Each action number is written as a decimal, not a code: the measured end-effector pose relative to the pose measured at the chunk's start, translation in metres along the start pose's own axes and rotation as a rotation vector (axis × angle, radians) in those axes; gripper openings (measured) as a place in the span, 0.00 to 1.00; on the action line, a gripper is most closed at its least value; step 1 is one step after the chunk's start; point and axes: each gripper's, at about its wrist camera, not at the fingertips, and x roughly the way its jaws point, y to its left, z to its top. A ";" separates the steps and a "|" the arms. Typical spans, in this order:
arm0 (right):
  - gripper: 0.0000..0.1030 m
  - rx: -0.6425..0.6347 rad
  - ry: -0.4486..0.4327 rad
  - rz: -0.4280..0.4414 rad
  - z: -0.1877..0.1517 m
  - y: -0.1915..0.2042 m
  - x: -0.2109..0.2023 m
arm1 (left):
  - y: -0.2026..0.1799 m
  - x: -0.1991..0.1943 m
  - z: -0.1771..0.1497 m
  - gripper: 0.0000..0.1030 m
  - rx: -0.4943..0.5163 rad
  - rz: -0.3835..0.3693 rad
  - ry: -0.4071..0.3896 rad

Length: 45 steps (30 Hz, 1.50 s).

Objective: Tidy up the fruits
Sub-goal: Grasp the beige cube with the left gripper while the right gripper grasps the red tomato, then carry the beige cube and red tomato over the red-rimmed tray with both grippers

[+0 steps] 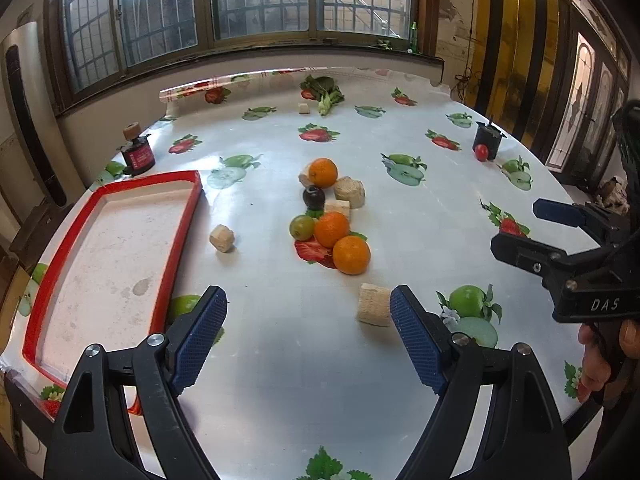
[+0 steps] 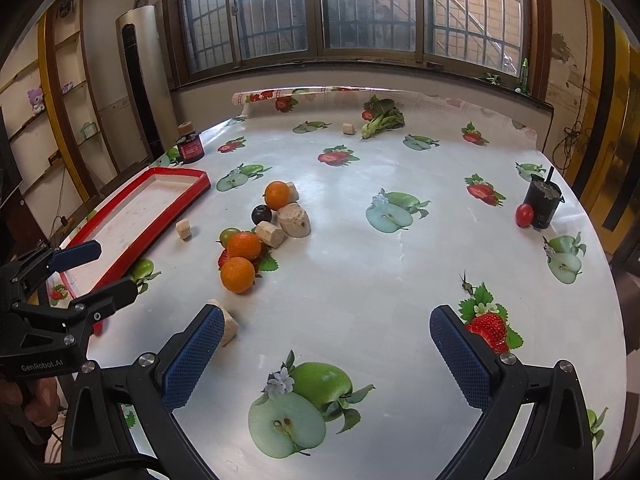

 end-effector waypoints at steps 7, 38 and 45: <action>1.00 0.082 0.008 -0.008 -0.003 -0.030 0.004 | -0.016 0.020 -0.003 0.82 0.031 -0.035 0.062; 0.60 0.526 0.061 -0.328 0.071 -0.252 0.132 | -0.030 0.087 0.008 0.27 0.021 -0.091 0.287; 0.30 0.569 0.075 -0.369 0.074 -0.263 0.158 | -0.023 0.082 0.006 0.27 -0.027 -0.188 0.290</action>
